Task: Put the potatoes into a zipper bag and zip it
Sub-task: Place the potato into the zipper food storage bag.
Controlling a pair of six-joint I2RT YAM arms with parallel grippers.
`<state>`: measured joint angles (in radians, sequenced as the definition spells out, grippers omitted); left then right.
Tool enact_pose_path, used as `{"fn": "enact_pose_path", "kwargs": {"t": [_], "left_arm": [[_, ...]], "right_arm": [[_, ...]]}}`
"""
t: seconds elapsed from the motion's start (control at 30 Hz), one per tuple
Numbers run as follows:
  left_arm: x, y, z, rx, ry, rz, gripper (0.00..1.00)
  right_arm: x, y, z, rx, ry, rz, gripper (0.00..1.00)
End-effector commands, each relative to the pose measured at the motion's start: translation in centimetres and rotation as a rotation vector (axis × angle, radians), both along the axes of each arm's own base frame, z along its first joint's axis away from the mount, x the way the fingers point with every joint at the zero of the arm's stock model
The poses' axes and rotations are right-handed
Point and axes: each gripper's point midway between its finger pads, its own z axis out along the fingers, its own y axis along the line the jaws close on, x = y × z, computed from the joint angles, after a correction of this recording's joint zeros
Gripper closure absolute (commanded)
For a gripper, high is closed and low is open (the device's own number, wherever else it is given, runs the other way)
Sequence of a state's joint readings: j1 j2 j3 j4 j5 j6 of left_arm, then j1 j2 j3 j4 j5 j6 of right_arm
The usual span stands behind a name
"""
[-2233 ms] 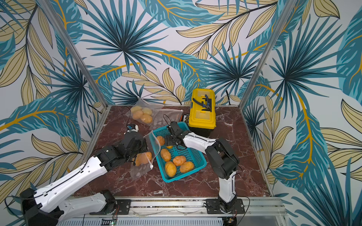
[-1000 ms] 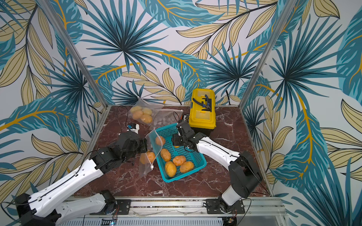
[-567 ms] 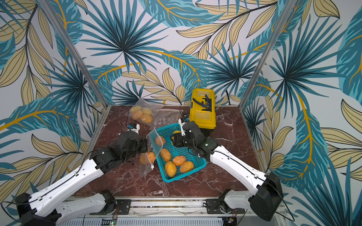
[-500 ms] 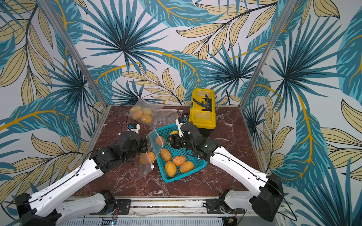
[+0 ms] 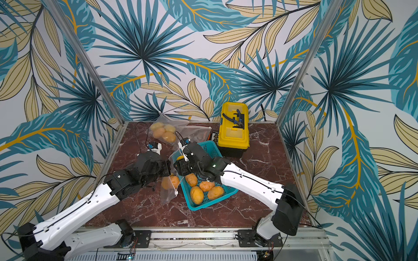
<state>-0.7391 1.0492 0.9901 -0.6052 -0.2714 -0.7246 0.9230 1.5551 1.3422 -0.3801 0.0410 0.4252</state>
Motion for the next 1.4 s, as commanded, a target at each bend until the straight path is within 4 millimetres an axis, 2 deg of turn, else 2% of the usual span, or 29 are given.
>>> {"fn": "enact_pose_path", "kwargs": {"t": [0.0,0.2,0.33,0.43,0.73,0.93,1.07,1.17,1.37], "left_arm": [[0.1,-0.2,0.7,-0.014,-0.031,-0.011,1.00],[0.1,-0.2,0.7,-0.015,-0.030,-0.012,1.00],[0.0,-0.2,0.8,-0.016,-0.031,-0.013,1.00],[0.0,-0.2,0.8,-0.016,-0.031,-0.013,1.00],[0.0,-0.2,0.8,-0.017,-0.031,-0.013,1.00],[0.0,-0.2,0.7,-0.016,-0.029,-0.013,1.00],[0.0,-0.2,0.8,-0.017,-0.031,-0.014,1.00],[0.0,-0.1,0.7,-0.017,-0.031,-0.012,1.00],[-0.1,0.0,0.9,-0.019,-0.036,-0.008,1.00]], "right_arm": [[0.3,0.5,-0.6,-0.025,0.003,0.003,0.69],[0.6,1.3,-2.3,-0.045,0.037,0.010,0.68],[0.7,1.4,-2.8,-0.053,0.048,0.010,0.57],[0.7,1.3,-2.8,-0.057,0.047,0.004,0.46],[0.7,1.1,-2.6,-0.060,0.043,-0.001,0.20],[0.6,0.3,-1.8,-0.062,0.024,-0.014,0.16],[0.3,-1.2,-0.7,-0.072,-0.013,-0.043,0.16],[0.2,-3.4,0.0,-0.096,-0.055,-0.092,0.16],[-0.4,-9.5,0.7,-0.143,-0.155,-0.250,0.15]]}}
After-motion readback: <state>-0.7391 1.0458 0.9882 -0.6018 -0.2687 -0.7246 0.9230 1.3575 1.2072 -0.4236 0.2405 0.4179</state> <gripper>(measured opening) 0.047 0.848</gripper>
